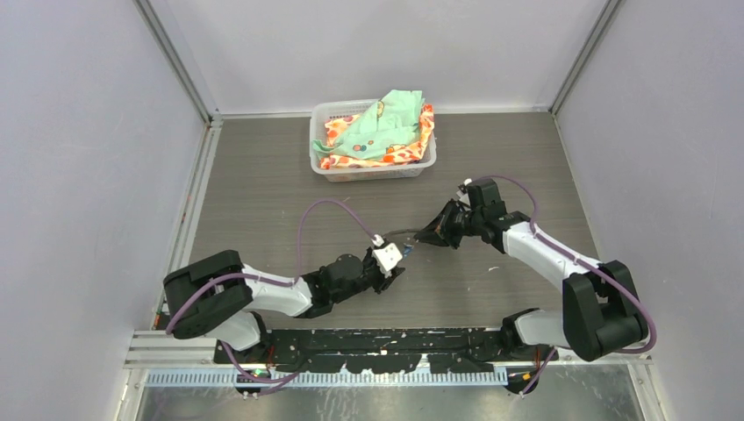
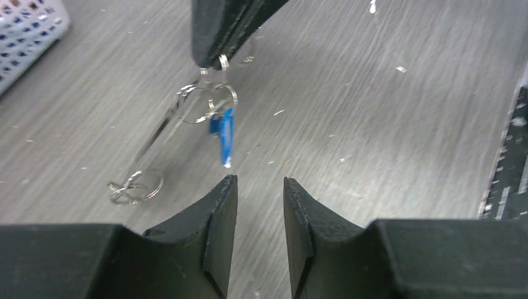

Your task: Remove the keys from the keyring

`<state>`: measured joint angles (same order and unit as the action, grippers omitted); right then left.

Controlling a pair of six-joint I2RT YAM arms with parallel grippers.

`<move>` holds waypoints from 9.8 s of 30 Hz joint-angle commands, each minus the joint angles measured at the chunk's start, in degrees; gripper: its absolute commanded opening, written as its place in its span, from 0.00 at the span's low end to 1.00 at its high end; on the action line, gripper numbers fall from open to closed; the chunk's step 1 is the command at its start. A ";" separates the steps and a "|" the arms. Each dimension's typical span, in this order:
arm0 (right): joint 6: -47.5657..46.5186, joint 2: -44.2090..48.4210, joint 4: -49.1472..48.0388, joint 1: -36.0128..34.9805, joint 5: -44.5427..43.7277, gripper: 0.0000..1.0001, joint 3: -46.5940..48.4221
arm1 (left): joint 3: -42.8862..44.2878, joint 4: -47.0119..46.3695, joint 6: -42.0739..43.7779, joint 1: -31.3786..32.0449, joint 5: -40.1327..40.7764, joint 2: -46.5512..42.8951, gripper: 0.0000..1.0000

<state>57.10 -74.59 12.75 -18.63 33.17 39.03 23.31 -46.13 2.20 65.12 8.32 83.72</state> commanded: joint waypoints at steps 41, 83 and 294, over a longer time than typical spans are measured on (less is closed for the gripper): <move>-5.01 8.84 -26.42 -4.15 11.29 0.01 -6.33 | -5.29 -35.72 -4.62 -3.67 1.33 6.94 0.52; -20.64 11.85 -6.27 -10.78 -3.34 0.01 -3.78 | 3.79 11.74 -11.92 -3.42 8.12 -4.90 0.00; -47.19 35.97 -58.27 -32.34 -40.62 0.08 -33.02 | 37.07 66.68 -45.17 -22.63 -39.09 10.43 0.01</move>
<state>3.03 -44.23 -41.43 -50.83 -5.13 3.27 60.84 14.57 -49.04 41.23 -38.89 95.02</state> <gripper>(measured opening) 0.072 0.036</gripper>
